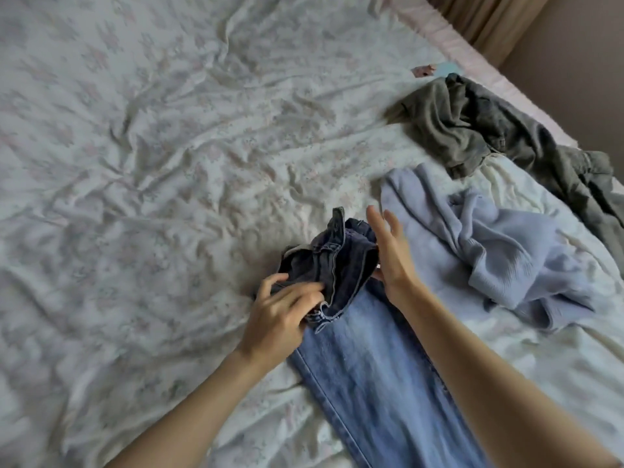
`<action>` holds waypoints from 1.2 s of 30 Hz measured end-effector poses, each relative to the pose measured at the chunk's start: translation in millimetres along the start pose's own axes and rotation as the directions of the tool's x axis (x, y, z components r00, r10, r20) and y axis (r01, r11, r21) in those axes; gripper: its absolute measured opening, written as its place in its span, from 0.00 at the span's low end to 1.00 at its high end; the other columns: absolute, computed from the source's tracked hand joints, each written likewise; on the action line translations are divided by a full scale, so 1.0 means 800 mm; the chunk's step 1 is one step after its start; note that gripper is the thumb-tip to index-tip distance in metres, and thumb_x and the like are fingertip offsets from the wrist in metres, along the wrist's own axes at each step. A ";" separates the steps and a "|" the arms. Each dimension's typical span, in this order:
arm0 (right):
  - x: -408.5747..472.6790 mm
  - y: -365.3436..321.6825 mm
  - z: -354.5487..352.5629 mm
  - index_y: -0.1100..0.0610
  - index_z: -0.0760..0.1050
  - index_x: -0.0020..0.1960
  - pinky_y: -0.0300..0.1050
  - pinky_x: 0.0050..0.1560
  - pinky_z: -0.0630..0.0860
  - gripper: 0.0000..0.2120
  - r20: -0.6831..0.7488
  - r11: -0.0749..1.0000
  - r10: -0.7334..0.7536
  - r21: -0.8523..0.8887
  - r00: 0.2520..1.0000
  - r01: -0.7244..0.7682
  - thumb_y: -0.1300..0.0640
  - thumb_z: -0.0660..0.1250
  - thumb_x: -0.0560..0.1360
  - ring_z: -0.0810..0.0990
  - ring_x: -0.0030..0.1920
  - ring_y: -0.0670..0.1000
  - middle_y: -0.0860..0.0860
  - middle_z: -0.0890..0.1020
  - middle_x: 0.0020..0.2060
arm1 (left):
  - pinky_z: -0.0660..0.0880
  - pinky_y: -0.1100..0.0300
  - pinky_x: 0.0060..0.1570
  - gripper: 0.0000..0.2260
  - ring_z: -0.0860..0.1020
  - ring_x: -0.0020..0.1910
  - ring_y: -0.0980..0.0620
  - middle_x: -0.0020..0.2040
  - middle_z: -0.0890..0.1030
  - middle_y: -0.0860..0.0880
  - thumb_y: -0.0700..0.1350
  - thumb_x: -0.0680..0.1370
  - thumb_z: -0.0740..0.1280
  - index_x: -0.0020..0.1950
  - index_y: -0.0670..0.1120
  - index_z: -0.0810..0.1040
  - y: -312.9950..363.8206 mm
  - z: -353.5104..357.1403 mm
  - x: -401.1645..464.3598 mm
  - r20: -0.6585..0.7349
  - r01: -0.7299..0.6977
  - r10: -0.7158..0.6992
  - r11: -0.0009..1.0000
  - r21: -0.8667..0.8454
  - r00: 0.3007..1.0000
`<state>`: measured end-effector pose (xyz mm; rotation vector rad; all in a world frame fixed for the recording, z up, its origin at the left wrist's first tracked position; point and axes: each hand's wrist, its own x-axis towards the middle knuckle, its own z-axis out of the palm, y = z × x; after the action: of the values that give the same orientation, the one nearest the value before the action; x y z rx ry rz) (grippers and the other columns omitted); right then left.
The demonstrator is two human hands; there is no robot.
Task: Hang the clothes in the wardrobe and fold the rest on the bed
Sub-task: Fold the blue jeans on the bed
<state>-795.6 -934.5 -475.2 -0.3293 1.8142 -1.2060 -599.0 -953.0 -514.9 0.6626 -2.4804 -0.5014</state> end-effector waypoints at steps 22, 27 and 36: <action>-0.151 0.160 -0.128 0.61 0.69 0.64 0.44 0.51 0.69 0.21 -0.179 0.723 -0.316 -0.682 0.932 0.114 0.68 0.59 0.71 0.73 0.57 0.55 0.56 0.72 0.59 | 0.53 0.44 0.74 0.17 0.71 0.68 0.48 0.65 0.76 0.46 0.37 0.70 0.64 0.58 0.42 0.79 0.137 0.043 -0.126 0.625 0.062 0.042 0.988 -0.143 0.779; -0.142 0.140 -0.097 0.59 0.70 0.69 0.65 0.66 0.63 0.26 0.397 0.072 -0.603 -0.837 0.692 0.543 0.57 0.53 0.72 0.70 0.68 0.59 0.57 0.73 0.66 | 0.71 0.44 0.62 0.14 0.76 0.57 0.44 0.54 0.79 0.43 0.42 0.72 0.64 0.54 0.40 0.80 0.135 0.046 -0.097 0.104 0.142 -0.136 0.989 -0.044 0.985; -0.085 0.213 -0.134 0.48 0.27 0.72 0.60 0.68 0.27 0.30 0.499 -0.301 -0.092 -0.839 0.862 0.454 0.36 0.34 0.76 0.26 0.71 0.52 0.44 0.33 0.73 | 0.35 0.39 0.71 0.35 0.36 0.75 0.40 0.77 0.38 0.41 0.65 0.78 0.45 0.73 0.47 0.32 0.121 0.121 -0.114 0.405 0.396 -0.625 0.758 0.518 0.667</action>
<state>-801.0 -743.9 -568.9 -1.9059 2.0854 0.5600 -620.2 -804.0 -582.2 1.6461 -2.9563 -0.4483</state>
